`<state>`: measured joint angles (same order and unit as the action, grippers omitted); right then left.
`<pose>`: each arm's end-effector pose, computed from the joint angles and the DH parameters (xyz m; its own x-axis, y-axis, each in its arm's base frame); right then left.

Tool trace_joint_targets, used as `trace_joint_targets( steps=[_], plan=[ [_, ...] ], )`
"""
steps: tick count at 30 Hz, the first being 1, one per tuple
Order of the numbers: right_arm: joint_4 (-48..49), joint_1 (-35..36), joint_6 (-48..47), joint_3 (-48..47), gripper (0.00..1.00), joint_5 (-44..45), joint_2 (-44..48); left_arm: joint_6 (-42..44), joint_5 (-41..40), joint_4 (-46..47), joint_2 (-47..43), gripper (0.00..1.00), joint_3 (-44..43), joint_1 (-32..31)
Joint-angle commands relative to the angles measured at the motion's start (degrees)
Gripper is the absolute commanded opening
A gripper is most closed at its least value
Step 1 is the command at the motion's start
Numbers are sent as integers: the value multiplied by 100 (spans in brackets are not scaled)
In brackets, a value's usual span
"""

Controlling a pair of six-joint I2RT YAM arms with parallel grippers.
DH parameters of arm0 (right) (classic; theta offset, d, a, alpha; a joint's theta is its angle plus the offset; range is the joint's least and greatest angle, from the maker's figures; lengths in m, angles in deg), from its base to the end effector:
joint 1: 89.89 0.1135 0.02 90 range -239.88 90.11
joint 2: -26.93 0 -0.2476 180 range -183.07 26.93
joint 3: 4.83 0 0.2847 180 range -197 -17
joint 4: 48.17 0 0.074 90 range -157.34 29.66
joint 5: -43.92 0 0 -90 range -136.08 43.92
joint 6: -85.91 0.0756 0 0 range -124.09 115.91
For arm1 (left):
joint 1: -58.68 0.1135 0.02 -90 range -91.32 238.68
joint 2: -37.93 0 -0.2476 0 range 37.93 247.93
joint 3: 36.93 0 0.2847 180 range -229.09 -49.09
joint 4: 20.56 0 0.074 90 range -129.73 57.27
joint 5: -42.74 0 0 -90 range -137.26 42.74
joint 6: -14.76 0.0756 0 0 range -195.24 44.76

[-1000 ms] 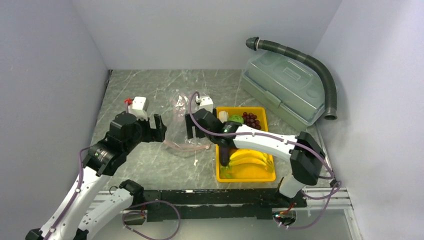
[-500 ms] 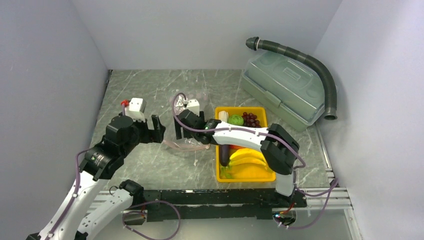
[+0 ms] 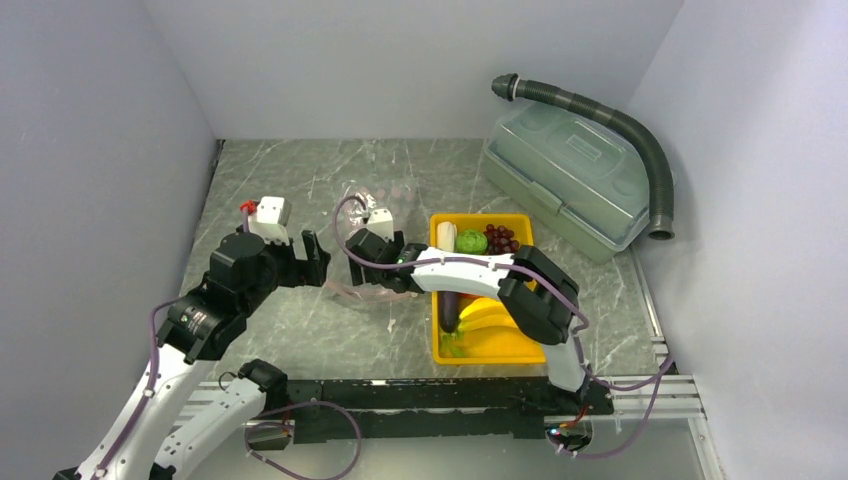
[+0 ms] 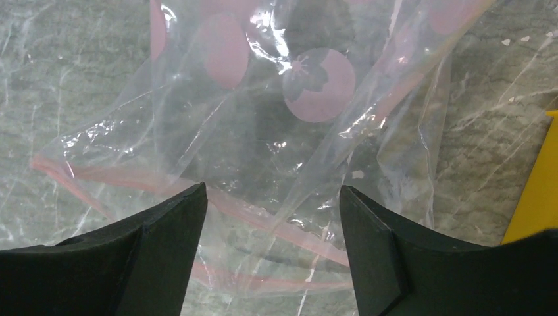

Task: Place the food in the zip-top bag and seal the zipper
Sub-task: Pick up the zipper food storage bag at the center of the board.

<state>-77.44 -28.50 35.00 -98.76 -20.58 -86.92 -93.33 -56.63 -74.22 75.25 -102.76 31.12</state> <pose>0.2588 0.4065 0.1353 -0.6960 -0.0875 -0.7127 -0.2819 0.9461 0.1592 0.1899 -0.0852 0.3364 -0.4593 -0.1059 -0.8819 0.1928 0.9573 -0.2153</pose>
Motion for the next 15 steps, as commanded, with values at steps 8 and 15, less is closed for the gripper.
trace_joint_targets(
  steps=[8, 15],
  plan=[
    [196, 38, 1, -120, 51, 272, -149, 24, -97, 54, -26, 97, -11, 6],
    [292, 34, -115, -92, 18, 270, -175, 18, -126, 54, -17, 97, -12, 4]
  ],
)
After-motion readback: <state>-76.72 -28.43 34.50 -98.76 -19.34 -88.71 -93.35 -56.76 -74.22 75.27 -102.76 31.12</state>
